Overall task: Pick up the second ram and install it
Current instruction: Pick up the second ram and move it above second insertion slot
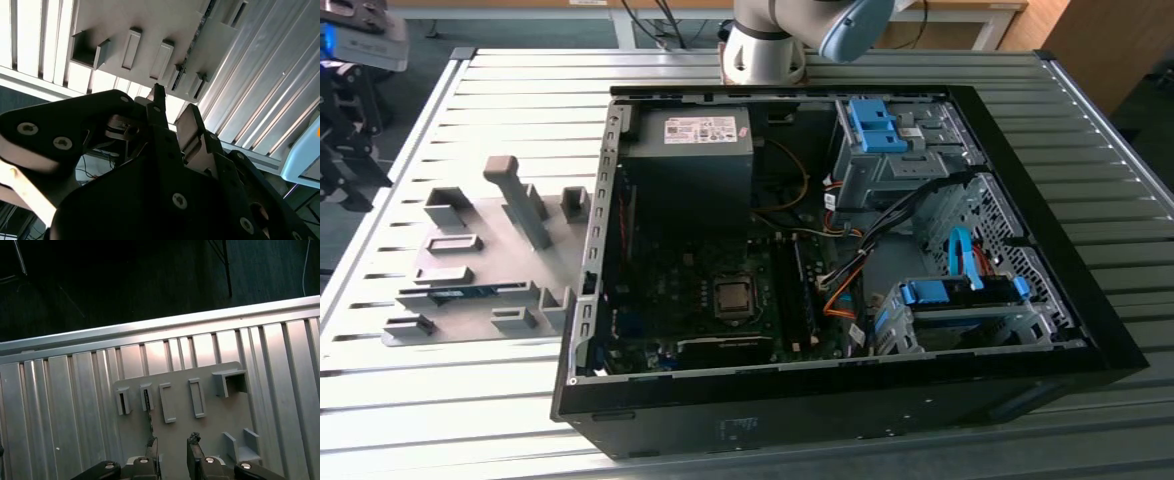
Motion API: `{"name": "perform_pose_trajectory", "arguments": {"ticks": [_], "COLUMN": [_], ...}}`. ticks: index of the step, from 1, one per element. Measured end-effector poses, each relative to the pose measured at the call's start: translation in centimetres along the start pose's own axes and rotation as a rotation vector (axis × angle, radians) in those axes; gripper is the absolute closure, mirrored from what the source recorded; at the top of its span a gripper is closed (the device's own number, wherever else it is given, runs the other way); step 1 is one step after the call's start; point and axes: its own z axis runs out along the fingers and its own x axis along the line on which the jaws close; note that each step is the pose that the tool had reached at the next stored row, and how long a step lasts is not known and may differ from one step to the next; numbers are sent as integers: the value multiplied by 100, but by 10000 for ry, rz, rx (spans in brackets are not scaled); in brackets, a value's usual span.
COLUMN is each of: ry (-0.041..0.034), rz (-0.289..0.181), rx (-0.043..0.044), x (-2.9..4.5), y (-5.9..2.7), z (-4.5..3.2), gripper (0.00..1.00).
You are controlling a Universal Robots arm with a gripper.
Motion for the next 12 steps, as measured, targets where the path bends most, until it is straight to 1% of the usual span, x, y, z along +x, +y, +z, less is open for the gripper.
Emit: {"name": "perform_pose_trajectory", "arguments": {"ticks": [2,7,12], "ry": [4,3,5], "rz": [-154,-175,-198], "rx": [7,16,15], "x": [1,5,8], "y": [0,-1,-4], "z": [9,28,78], "gripper": [63,63,63]}}
